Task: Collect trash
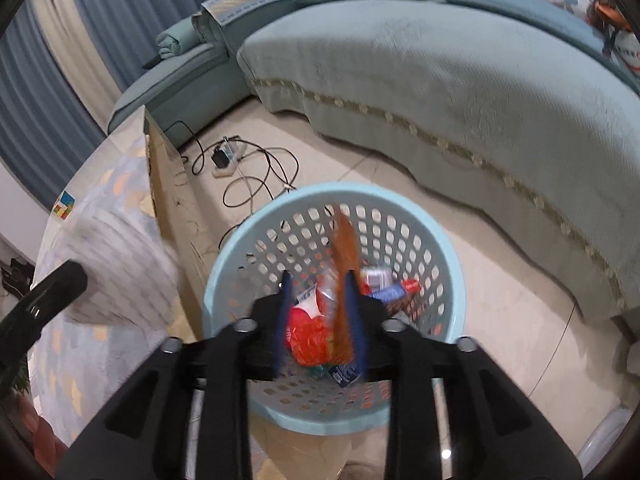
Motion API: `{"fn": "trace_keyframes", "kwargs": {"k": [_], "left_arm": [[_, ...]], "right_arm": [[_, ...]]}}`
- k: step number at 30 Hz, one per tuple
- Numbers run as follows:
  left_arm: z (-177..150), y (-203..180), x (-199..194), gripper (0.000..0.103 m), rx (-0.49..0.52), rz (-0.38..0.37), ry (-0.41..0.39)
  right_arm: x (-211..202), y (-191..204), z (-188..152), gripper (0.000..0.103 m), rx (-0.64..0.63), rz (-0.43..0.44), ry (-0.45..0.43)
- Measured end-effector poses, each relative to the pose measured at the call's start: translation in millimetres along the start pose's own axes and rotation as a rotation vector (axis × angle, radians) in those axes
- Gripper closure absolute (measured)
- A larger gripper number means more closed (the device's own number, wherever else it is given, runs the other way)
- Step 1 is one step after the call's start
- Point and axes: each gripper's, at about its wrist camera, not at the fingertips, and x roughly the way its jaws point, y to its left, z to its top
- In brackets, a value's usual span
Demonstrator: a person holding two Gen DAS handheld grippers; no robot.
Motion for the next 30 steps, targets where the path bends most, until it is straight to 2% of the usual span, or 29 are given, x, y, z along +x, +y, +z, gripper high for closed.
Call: {"fn": "trace_keyframes", "kwargs": {"k": [1,7,12,16,20,24,28,30], "left_arm": [[-1.6,1.9,-1.5,0.050,-0.004,-0.005,-0.005],[-5.9,12.3,-22.1,0.041,-0.031,-0.007,-0.013],[-17.1,20.6,-73.6,0.033,-0.043,0.057,-0.076],[-34.6,36.8,-131.2,0.030,-0.101,0.149,-0.142],[-60.8,57.5,-192.8,0.027,-0.215,0.276,-0.222],[-82.3,66.0,-239.2,0.027,-0.253,0.376,-0.277],[-104.4,69.2,-275.5,0.027,-0.298,0.467,-0.330],[-114.8,67.9,-290.6,0.026,-0.321,0.514,-0.363]], "right_arm": [[-0.6,-0.8,-2.2,0.043,0.004,-0.004,-0.003],[-13.3,2.3,-1.7,0.042,0.003,0.023,-0.014],[-46.3,36.2,-6.1,0.040,-0.053,0.083,-0.056],[-79.5,80.0,-17.1,0.036,-0.138,0.155,-0.097],[-110.5,130.0,-34.3,0.036,-0.244,0.200,-0.148],[-138.8,174.4,-55.9,0.036,-0.332,0.249,-0.202],[-156.9,205.1,-80.0,0.036,-0.399,0.297,-0.218],[-166.4,217.6,-93.1,0.036,-0.414,0.291,-0.248]]}}
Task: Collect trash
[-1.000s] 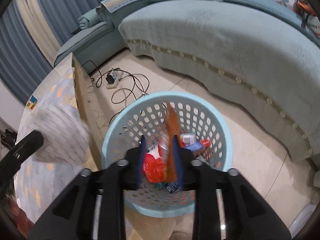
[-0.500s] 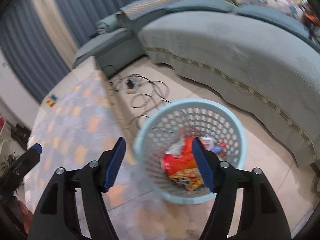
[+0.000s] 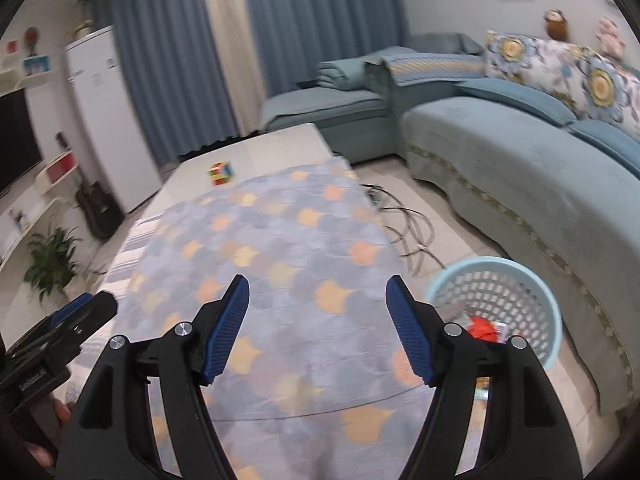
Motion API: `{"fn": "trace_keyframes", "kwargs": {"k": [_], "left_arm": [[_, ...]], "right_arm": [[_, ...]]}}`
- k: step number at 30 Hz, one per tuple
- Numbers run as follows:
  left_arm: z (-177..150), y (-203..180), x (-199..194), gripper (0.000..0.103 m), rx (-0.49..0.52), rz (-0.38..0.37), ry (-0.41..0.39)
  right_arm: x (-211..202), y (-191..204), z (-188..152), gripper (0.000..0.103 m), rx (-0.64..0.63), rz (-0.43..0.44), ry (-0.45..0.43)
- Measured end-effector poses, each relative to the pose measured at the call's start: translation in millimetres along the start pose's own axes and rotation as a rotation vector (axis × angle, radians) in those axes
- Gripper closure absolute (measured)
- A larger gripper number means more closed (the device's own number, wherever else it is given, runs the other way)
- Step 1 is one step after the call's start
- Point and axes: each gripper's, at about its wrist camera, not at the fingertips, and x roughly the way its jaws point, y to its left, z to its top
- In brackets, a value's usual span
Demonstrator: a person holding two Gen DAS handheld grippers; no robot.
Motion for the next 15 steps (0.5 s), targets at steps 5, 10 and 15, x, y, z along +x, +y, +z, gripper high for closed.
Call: {"fn": "trace_keyframes", "kwargs": {"k": [5,10,15], "left_arm": [[-11.5,-3.4,-10.8,0.024,0.032,-0.010,-0.018],[-30.6,-29.2,2.4,0.024,0.061,-0.075,-0.006],[-58.1,-58.1,14.1,0.024,0.128,-0.106,0.041]], "right_arm": [[-21.6,10.9,-22.6,0.030,0.041,-0.245,-0.098],[-19.5,-11.4,-43.9,0.030,0.059,-0.407,-0.098],[-16.3,-32.6,-62.5,0.030,0.088,-0.492,-0.098]]}}
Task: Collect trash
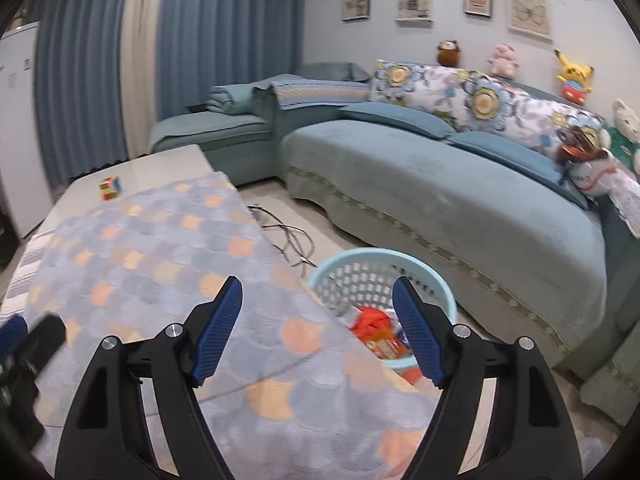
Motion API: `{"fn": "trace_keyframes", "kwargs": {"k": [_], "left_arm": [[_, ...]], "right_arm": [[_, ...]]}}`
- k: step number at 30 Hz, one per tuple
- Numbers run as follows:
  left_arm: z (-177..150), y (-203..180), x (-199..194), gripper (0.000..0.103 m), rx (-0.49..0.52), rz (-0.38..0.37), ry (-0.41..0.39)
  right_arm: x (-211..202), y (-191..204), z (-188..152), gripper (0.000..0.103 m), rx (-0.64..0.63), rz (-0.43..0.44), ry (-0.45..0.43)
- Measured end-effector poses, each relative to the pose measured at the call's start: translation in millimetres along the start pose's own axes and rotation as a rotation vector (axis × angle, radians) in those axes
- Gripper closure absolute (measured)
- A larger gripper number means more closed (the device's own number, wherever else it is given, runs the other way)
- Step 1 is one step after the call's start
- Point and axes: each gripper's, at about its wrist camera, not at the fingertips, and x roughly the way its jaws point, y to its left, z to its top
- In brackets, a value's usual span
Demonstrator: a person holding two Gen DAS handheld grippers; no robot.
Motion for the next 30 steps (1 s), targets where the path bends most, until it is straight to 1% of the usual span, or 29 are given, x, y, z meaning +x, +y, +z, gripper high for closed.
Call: {"fn": "trace_keyframes", "kwargs": {"k": [2,4,6,9,12,15,18,25,30], "left_arm": [[-0.7,-9.9,4.4,0.023,0.046,0.014,0.017],[1.6,-11.6,6.1,0.019,0.045,0.004,0.009],[5.3,-12.8,11.8,0.019,0.038,0.004,0.007],[12.4,-18.5,20.3,0.019,0.051,0.024,-0.021],[11.7,-25.1,29.7,0.019,0.064,0.046,-0.025],[7.2,-27.6,38.2,0.019,0.067,0.046,0.008],[6.5,-24.5,38.4,0.019,0.049,0.038,0.004],[4.6,-20.4,42.6,0.019,0.030,0.014,0.019],[3.7,-22.2,40.7,0.019,0.042,0.019,0.006]], "right_arm": [[1.6,-5.4,-6.4,0.030,0.012,-0.032,0.001],[6.5,-10.2,-7.9,0.030,0.032,-0.061,0.006],[9.4,-15.9,-8.2,0.030,0.056,-0.071,0.009],[16.1,-19.8,-10.2,0.030,0.064,-0.084,0.022],[17.4,-19.7,-10.7,0.029,0.057,-0.088,0.016],[19.3,-18.4,-11.5,0.025,0.049,-0.085,0.018],[23.0,-20.8,-11.9,0.023,0.067,-0.081,0.030],[33.5,-27.2,-14.7,0.023,0.101,-0.092,0.079],[37.2,-24.9,-15.9,0.023,0.092,-0.093,0.092]]}}
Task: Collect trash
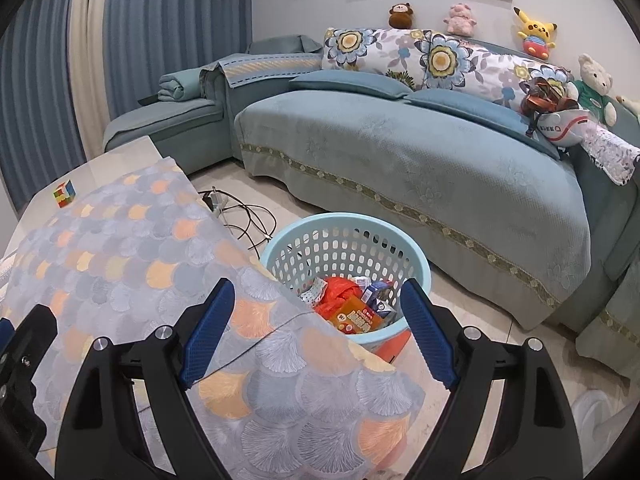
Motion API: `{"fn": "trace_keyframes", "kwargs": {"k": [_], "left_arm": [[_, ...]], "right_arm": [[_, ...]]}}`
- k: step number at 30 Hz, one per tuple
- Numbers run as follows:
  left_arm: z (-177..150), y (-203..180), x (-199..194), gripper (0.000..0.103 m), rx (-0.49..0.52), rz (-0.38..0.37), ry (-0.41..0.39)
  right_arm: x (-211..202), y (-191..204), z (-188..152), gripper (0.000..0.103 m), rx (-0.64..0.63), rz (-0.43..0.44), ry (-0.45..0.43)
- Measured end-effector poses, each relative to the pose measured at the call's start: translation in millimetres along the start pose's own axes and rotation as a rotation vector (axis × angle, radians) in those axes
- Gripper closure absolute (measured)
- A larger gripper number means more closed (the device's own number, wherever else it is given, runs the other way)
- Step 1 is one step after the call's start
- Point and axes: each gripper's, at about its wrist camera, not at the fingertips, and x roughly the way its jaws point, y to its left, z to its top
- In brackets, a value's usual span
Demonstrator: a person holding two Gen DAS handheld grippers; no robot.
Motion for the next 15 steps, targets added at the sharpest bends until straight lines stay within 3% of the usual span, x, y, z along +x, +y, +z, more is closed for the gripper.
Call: {"fn": "trace_keyframes", "kwargs": {"k": [15], "left_arm": [[0.3,1.5,0.3,0.019,0.000,0.028,0.003]], "right_arm": [[-7.4,0.0,1.3,0.023,-0.007,0.008,-0.025]]}}
